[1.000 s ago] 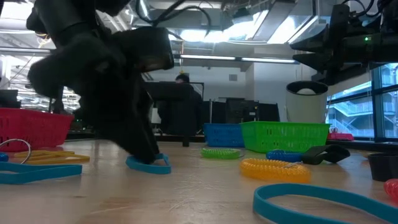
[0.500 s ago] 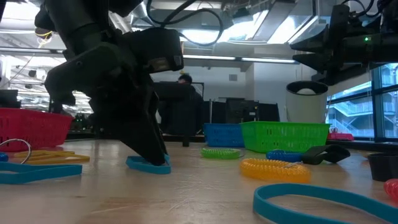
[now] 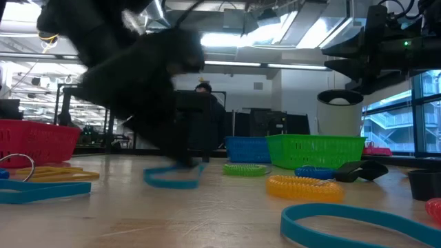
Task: Pick & Place Office Desk Supplies
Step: Put the blue rubber band into the orange basket
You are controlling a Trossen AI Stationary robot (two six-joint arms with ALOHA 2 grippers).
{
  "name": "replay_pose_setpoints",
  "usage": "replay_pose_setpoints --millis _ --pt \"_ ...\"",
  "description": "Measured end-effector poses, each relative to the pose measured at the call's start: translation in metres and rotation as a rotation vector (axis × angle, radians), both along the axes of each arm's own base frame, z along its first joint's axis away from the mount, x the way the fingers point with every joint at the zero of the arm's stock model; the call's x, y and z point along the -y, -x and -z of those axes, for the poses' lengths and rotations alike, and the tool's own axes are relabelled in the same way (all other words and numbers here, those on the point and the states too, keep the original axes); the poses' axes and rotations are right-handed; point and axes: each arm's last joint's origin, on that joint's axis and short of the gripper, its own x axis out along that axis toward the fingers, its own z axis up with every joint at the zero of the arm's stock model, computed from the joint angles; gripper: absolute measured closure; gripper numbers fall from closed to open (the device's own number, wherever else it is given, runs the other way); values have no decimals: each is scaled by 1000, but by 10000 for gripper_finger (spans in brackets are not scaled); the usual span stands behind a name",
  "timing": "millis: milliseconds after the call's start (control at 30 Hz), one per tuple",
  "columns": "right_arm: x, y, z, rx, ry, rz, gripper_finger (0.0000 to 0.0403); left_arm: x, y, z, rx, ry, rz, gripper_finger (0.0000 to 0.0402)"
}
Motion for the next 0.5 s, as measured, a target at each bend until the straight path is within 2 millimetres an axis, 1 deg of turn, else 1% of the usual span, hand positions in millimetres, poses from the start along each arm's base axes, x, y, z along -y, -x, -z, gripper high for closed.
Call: replay_pose_setpoints --millis 167,300,400,500 --pt "0 0 0 -2 0 0 237 -2 -5 -28 198 -26 -124 399" --pt "0 0 1 -7 0 0 237 -1 -6 -59 411 -81 -215 398" --pt "0 0 1 -7 0 0 237 5 -7 -77 549 -129 -263 398" --pt "0 0 1 -8 0 0 237 13 -7 -90 659 -155 -265 398"
